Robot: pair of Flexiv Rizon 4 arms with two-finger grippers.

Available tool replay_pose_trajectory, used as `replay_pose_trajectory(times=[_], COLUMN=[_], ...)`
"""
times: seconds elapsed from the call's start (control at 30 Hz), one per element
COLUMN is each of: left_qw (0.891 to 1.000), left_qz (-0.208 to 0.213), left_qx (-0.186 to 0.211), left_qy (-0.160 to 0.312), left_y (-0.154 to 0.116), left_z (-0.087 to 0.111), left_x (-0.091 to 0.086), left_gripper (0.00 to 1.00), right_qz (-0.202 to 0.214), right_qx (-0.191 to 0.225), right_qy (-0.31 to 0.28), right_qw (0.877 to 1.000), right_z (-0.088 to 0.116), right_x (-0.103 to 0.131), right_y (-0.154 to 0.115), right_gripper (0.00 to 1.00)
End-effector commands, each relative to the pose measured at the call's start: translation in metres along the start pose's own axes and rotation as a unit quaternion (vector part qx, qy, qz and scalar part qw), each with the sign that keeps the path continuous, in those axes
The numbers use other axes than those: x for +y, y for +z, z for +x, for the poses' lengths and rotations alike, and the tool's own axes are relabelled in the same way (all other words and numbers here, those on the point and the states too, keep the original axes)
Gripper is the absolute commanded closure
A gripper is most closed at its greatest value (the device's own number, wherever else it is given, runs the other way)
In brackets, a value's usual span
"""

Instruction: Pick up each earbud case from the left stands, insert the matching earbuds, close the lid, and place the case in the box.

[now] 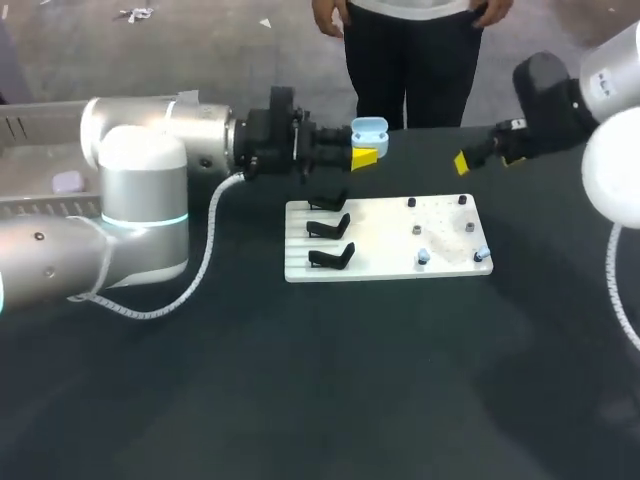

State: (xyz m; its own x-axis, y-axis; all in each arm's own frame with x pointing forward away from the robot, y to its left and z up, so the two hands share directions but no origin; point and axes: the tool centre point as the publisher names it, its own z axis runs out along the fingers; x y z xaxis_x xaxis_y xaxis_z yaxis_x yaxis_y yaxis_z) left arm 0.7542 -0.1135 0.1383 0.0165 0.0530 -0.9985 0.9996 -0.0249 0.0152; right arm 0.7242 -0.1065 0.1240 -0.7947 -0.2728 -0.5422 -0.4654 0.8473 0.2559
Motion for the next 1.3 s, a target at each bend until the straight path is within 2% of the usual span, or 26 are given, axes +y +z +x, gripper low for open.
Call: replay_pose_trajectory(times=[0.03,0.2,0.73,0.97,1.3], left_qw=[1.000,1.000,1.000,1.000,0.999], left_qz=[-0.024,-0.026,-0.026,-0.031,-0.039], left_qx=[-0.003,-0.004,-0.004,-0.004,0.008], left_qy=[0.003,0.001,0.006,0.000,-0.001], left_y=[-0.009,-0.011,-0.012,-0.014,-0.014], left_z=[-0.009,-0.016,-0.018,-0.024,-0.029], left_x=[-0.013,-0.016,-0.019,-0.024,-0.027], left_gripper=[1.00,1.00,1.00,1.00,1.00], right_qz=[0.112,0.135,0.135,0.142,0.146], right_qx=[0.015,0.048,0.048,0.071,0.106], right_qy=[0.003,0.013,0.013,0.037,0.051], right_qw=[0.994,0.990,0.990,0.987,0.982], right_z=[0.019,0.044,0.044,0.066,0.096], right_x=[0.001,0.000,0.000,-0.005,0.003], right_y=[-0.021,-0.017,-0.017,-0.016,-0.005], right_gripper=[0.00,0.00,0.00,0.00,0.00])
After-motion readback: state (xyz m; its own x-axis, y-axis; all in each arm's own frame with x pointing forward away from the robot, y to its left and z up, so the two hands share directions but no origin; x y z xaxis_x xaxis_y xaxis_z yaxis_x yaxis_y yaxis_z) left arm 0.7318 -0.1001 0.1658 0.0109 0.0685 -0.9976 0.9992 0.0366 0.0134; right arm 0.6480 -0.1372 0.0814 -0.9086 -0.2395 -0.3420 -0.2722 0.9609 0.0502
